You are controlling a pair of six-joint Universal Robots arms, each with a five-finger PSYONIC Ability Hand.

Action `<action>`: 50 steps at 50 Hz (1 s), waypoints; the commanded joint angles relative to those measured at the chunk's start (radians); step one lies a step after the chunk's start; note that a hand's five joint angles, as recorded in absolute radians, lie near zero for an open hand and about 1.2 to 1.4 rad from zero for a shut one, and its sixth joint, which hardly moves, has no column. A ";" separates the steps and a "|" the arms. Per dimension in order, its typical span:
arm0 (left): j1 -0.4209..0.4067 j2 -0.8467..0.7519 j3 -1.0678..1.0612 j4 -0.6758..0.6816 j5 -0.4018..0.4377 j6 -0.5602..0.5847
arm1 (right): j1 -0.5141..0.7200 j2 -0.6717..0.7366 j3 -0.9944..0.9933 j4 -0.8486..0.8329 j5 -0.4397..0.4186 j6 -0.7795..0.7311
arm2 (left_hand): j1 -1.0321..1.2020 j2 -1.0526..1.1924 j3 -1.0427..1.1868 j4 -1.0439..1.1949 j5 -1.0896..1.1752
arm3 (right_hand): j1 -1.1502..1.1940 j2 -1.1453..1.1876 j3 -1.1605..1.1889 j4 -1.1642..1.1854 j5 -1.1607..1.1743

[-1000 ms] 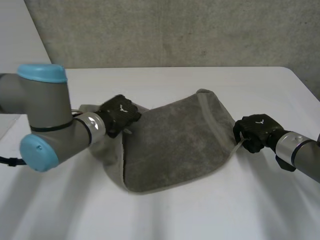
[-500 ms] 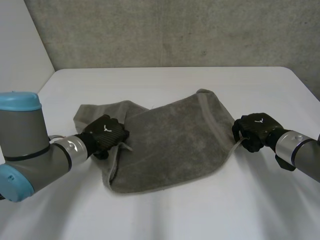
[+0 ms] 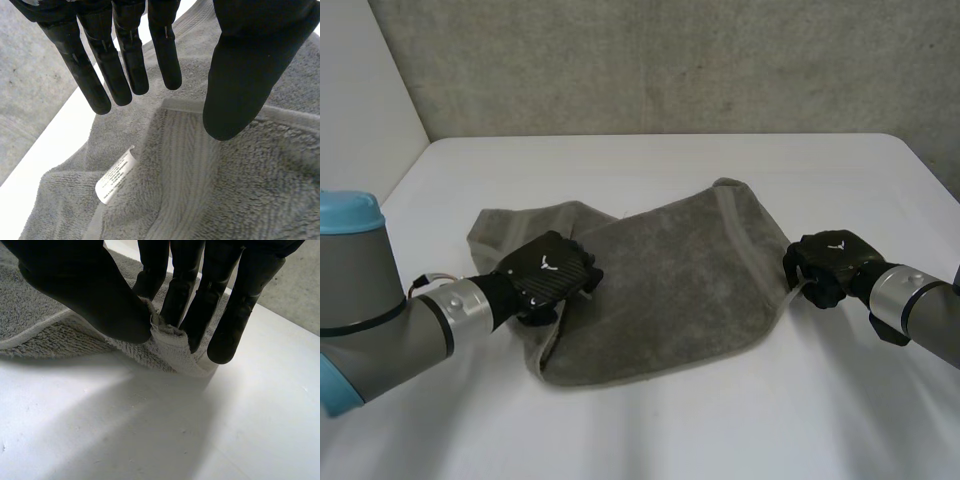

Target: Fold the towel.

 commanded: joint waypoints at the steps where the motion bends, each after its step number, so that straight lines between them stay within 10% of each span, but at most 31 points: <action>1: 0.003 -0.037 0.003 0.047 -0.001 0.058 | 0.000 0.004 0.001 0.000 -0.001 0.000 | 0.102 0.105 0.104 0.105 0.101 | 0.005 0.184 0.182 0.179 0.187; 14: 0.026 -0.089 -0.022 0.039 -0.010 0.245 | 0.000 0.004 -0.002 -0.002 0.001 0.000 | 0.137 0.140 0.139 0.140 0.136 | 0.005 0.184 0.182 0.179 0.187; 20: 0.034 -0.080 -0.034 0.038 -0.004 0.262 | 0.001 0.004 -0.005 -0.002 0.002 0.000 | 0.725 0.728 0.727 0.728 0.724 | 0.005 0.184 0.182 0.179 0.187; 29: 0.032 0.029 -0.026 0.027 -0.015 0.220 | 0.000 -0.035 -0.032 0.014 0.007 0.011 | 0.727 0.730 0.729 0.730 0.726 | 0.005 0.184 0.182 0.179 0.187; 50: 0.093 0.526 0.303 -0.076 -0.372 -0.511 | -0.048 -0.443 -0.636 0.484 0.022 0.038 | 0.727 0.730 0.729 0.730 0.726 | 0.005 0.184 0.182 0.179 0.187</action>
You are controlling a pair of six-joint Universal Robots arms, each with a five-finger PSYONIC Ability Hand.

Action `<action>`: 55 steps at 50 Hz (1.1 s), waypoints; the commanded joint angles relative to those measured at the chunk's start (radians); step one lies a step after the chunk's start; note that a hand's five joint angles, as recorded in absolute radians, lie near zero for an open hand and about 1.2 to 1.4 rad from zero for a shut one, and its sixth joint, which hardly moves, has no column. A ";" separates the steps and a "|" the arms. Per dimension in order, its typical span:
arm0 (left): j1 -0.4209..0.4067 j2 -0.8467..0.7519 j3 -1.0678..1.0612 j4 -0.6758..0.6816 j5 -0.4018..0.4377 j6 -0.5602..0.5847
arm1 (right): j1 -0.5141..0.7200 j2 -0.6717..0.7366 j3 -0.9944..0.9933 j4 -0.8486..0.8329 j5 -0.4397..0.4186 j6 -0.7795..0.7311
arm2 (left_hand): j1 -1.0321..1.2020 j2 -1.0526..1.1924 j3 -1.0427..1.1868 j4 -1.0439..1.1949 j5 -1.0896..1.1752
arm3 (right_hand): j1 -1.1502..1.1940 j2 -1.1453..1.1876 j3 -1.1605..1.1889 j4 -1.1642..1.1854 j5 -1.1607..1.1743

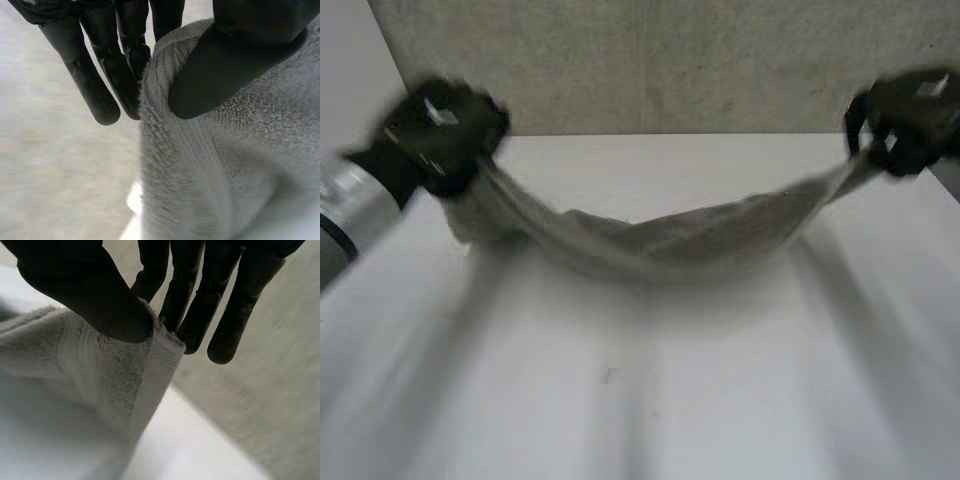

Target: Fold the towel.

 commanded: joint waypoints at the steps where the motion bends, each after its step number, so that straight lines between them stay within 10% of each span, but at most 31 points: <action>1: 0.033 0.124 0.215 -0.071 -0.144 -0.256 | -0.015 -0.082 -0.332 0.148 0.016 0.021 | 0.238 0.179 0.182 0.179 0.204 | 0.005 0.184 0.182 0.179 0.187; 15: 0.099 -0.127 0.331 -0.300 -0.203 -0.462 | -0.016 0.238 -0.623 0.469 0.017 -0.022 | 0.238 0.179 0.182 0.179 0.204 | 0.005 0.184 0.182 0.179 0.187; 29: 0.024 -0.593 0.646 -0.289 -0.202 -0.459 | 0.113 0.594 -0.745 0.207 0.183 0.007 | 0.238 0.179 0.182 0.179 0.204 | 0.005 0.184 0.182 0.179 0.187; 43: -0.036 -0.585 1.196 -0.006 -0.297 -0.630 | 0.113 0.502 -1.074 -0.289 0.295 0.294 | 0.238 0.179 0.182 0.179 0.204 | 0.005 0.184 0.182 0.179 0.187; 55: -0.022 -0.574 0.938 -0.071 -0.326 -0.684 | 0.111 0.493 -0.893 -0.123 0.195 0.270 | 0.238 0.179 0.182 0.179 0.204 | 0.005 0.184 0.182 0.179 0.187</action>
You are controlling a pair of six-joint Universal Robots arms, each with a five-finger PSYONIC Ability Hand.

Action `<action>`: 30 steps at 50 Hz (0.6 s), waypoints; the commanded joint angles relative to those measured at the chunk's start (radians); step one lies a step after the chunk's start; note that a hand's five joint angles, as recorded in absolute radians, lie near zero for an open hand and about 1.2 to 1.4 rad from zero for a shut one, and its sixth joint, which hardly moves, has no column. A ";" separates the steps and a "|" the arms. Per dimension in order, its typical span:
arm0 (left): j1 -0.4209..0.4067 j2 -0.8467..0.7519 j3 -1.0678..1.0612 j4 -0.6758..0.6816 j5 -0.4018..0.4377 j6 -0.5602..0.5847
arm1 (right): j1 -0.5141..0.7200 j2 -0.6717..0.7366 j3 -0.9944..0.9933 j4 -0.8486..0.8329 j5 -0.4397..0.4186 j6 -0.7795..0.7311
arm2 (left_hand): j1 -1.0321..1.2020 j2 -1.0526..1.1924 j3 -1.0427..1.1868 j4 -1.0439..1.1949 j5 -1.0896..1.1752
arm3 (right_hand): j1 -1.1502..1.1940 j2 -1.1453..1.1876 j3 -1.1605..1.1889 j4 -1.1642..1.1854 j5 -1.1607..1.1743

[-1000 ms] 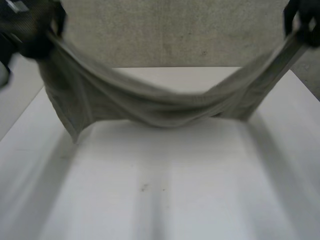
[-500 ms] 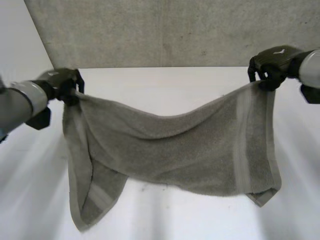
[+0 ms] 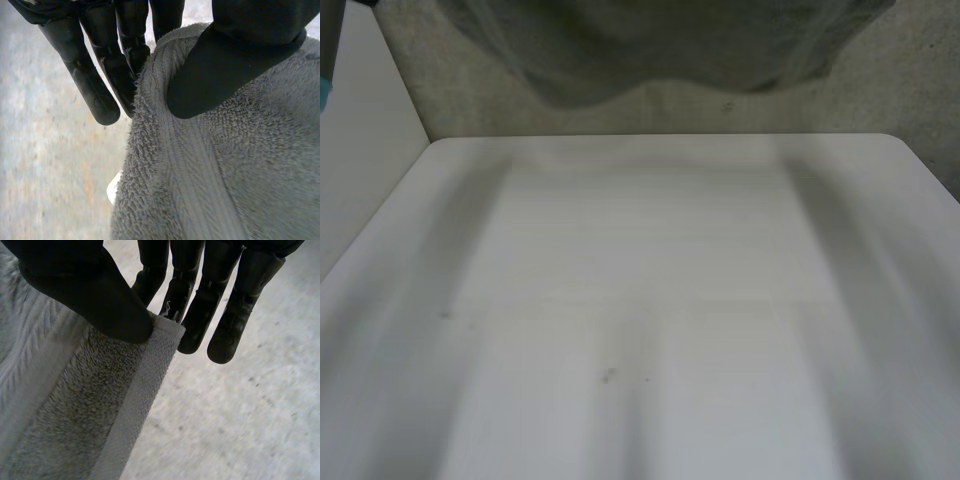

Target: Fold the towel.

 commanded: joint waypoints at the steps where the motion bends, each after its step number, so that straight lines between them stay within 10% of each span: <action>1: 0.019 -0.001 -0.290 -0.043 0.000 -0.005 | -0.004 0.010 0.198 0.136 -0.100 -0.048 | 0.238 0.178 0.180 0.179 0.200 | 0.003 0.184 0.181 0.179 0.187; 15: 0.028 -0.148 -0.795 0.349 0.137 0.044 | -0.011 0.175 0.633 0.133 -0.142 -0.248 | 0.238 0.178 0.180 0.179 0.200 | 0.003 0.184 0.181 0.179 0.187; 30: 0.046 -0.084 -0.947 0.281 0.152 0.216 | -0.014 0.078 0.854 0.129 -0.142 -0.266 | 0.238 0.178 0.180 0.179 0.200 | 0.003 0.184 0.181 0.179 0.187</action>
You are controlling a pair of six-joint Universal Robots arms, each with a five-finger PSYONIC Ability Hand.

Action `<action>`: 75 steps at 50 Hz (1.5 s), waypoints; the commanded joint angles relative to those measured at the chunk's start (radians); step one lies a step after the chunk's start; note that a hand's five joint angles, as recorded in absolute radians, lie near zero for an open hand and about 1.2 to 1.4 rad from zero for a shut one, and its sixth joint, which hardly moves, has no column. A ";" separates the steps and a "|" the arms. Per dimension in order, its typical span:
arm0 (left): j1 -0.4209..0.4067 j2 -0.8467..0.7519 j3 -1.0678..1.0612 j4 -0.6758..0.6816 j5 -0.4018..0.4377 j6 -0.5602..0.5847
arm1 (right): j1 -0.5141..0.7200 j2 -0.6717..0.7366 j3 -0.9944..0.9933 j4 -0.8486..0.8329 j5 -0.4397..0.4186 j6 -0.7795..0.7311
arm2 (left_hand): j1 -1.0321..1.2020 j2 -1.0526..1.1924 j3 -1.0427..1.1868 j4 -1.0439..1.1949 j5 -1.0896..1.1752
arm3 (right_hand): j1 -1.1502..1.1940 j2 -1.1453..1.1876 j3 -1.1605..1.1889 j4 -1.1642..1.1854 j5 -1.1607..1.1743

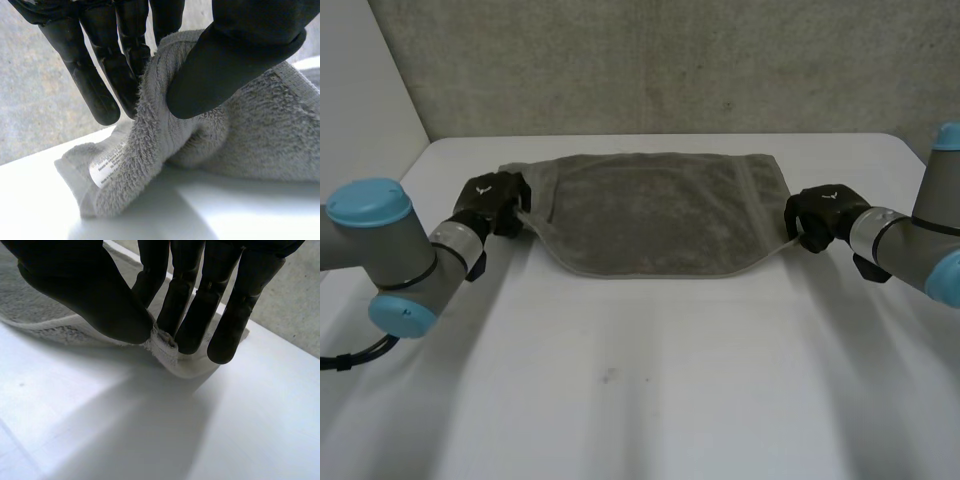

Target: Fold the towel.

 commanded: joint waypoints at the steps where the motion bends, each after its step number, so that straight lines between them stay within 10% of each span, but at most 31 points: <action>1: 0.018 0.123 -0.086 -0.091 -0.001 0.041 | -0.001 -0.139 0.130 -0.005 -0.004 -0.026 | 0.238 0.178 0.180 0.179 0.199 | 0.003 0.184 0.181 0.179 0.187; 23: 0.076 0.631 -0.400 -0.332 0.005 0.073 | -0.190 -0.618 0.448 0.113 -0.048 -0.198 | 0.238 0.178 0.180 0.179 0.199 | 0.003 0.184 0.181 0.179 0.187; 37: 0.099 0.702 -0.474 -0.398 0.123 0.207 | -0.211 -0.643 0.462 0.179 -0.158 -0.252 | 0.238 0.178 0.180 0.179 0.199 | 0.003 0.184 0.181 0.179 0.187; 58: 0.038 -0.031 0.344 -0.393 -0.012 0.202 | 0.003 0.083 -0.271 -0.034 0.089 -0.048 | 0.238 0.178 0.180 0.179 0.199 | 0.003 0.184 0.181 0.179 0.187; 75: -0.003 -0.442 0.928 -0.639 -0.035 0.209 | 0.043 0.337 -0.588 -0.190 0.168 -0.032 | 0.238 0.178 0.180 0.179 0.199 | 0.003 0.184 0.181 0.179 0.187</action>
